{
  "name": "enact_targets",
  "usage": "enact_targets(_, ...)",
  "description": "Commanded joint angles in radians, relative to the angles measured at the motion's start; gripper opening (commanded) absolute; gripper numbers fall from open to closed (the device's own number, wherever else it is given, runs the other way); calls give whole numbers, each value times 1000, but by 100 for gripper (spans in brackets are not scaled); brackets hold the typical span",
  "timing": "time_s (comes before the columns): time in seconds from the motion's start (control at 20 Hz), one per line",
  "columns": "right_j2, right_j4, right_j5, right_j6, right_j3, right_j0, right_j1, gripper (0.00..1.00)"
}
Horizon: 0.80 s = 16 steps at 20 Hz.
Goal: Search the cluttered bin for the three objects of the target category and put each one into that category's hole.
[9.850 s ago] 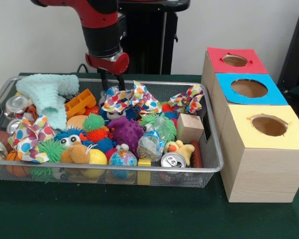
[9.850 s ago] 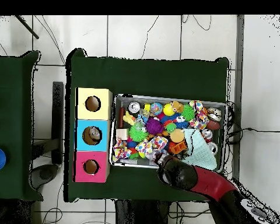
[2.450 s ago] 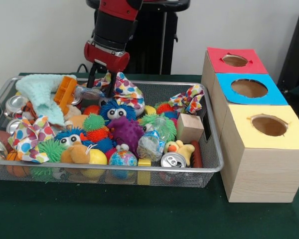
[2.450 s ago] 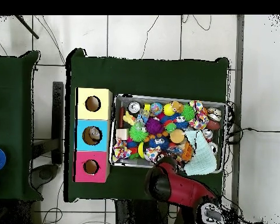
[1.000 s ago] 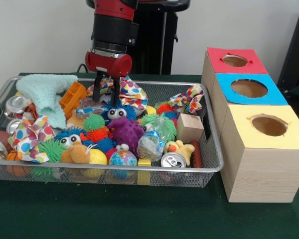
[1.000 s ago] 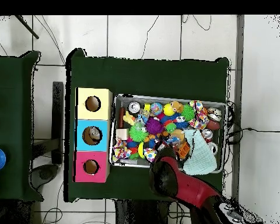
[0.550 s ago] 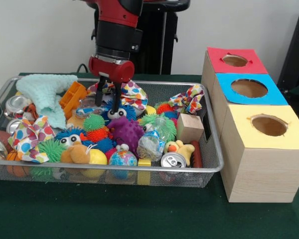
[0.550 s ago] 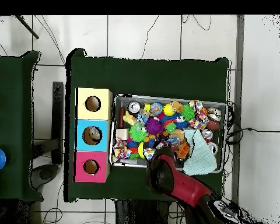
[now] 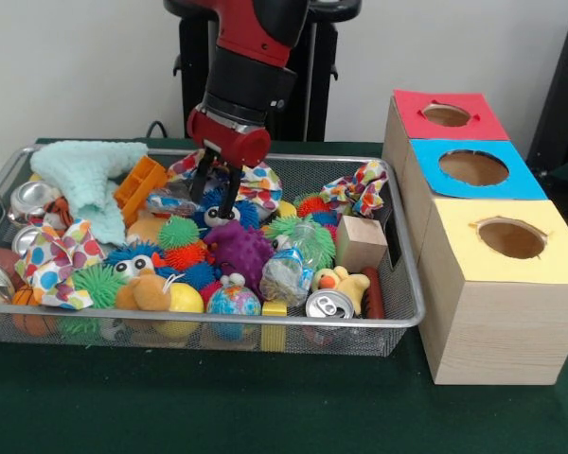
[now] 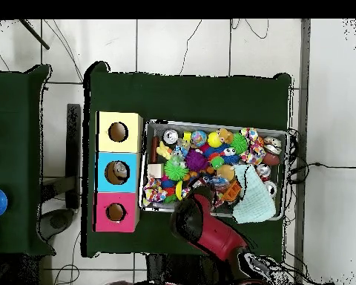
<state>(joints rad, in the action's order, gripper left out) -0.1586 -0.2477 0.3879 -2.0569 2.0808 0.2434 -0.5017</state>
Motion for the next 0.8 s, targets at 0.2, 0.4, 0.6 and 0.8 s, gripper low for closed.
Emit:
enact_targets(0.2, -135, -270, -26, -152, -90, -123, 65, 100)
enact_targets(0.4, -208, -403, -68, -136, -85, -210, 82, 100)
enact_targets(0.6, -206, -421, -64, -144, -79, -220, 86, 100)
enact_targets(0.8, -204, -426, -54, -147, -83, -222, 95, 100)
